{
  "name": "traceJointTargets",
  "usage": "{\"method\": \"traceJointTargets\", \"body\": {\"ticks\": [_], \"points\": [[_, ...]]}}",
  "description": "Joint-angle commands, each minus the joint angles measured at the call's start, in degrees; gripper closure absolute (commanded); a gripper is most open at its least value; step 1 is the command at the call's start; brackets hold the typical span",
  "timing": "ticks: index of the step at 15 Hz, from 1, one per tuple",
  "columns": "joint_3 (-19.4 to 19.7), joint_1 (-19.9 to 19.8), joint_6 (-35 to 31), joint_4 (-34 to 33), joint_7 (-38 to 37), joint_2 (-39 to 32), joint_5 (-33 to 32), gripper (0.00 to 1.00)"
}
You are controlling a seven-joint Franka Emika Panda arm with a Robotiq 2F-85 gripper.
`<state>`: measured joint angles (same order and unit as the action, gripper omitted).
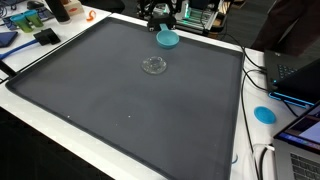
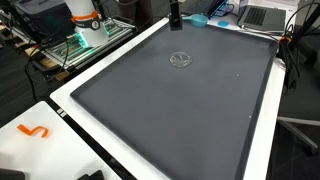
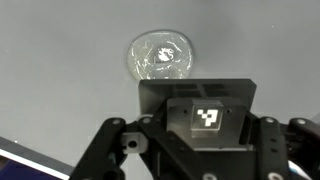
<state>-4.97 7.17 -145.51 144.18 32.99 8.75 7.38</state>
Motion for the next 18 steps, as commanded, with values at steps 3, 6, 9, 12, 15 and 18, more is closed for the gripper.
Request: {"method": "traceJointTargets", "body": {"ticks": [3, 6, 9, 12, 15, 18], "points": [[-0.8, 1.3, 8.8, -4.0, -6.1, 1.3, -4.2, 0.69], [-1.4, 1.5, 13.0, -7.1, -8.4, 1.1, -6.5, 0.69], [-1.8, 1.3, 17.2, -10.2, -10.9, 1.0, -8.7, 0.69], [-2.0, 1.4, 20.1, -12.9, -11.8, 1.0, -9.9, 0.69], [-2.1, 1.5, 21.7, -14.9, -11.5, 0.8, -9.9, 0.69], [-2.1, 1.5, 22.3, -16.1, -11.4, 0.8, -9.9, 0.69]]}}
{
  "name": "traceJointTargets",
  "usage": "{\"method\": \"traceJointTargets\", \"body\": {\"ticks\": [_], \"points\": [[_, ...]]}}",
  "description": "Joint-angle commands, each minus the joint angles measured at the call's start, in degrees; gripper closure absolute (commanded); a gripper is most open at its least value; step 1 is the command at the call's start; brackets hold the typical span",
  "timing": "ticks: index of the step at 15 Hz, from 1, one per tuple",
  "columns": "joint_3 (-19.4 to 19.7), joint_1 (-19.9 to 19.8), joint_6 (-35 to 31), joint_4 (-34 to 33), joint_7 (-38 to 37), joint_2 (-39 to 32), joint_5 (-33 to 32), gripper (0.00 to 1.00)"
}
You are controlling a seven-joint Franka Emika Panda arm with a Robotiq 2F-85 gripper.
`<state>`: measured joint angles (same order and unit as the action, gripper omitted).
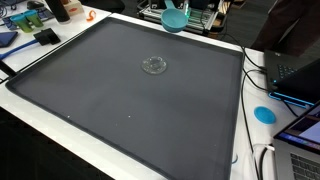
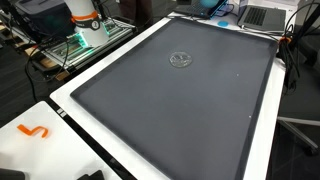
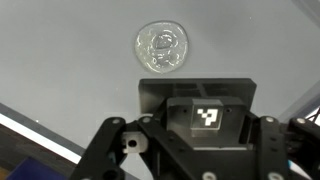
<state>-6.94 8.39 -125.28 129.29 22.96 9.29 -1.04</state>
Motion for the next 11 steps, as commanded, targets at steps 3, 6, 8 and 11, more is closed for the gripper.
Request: {"method": "traceJointTargets", "body": {"ticks": [3, 6, 8, 11], "points": [[0.3, 0.3, 0.7, -1.0, -0.1, 0.0, -0.1, 0.69], [0.3, 0.3, 0.7, -1.2, -0.1, -0.1, -0.1, 0.44], [0.3, 0.3, 0.7, -1.2, -0.1, -0.2, -0.1, 0.44], [0.3, 0.3, 0.7, -1.2, -0.1, -0.3, -0.1, 0.44]]}}
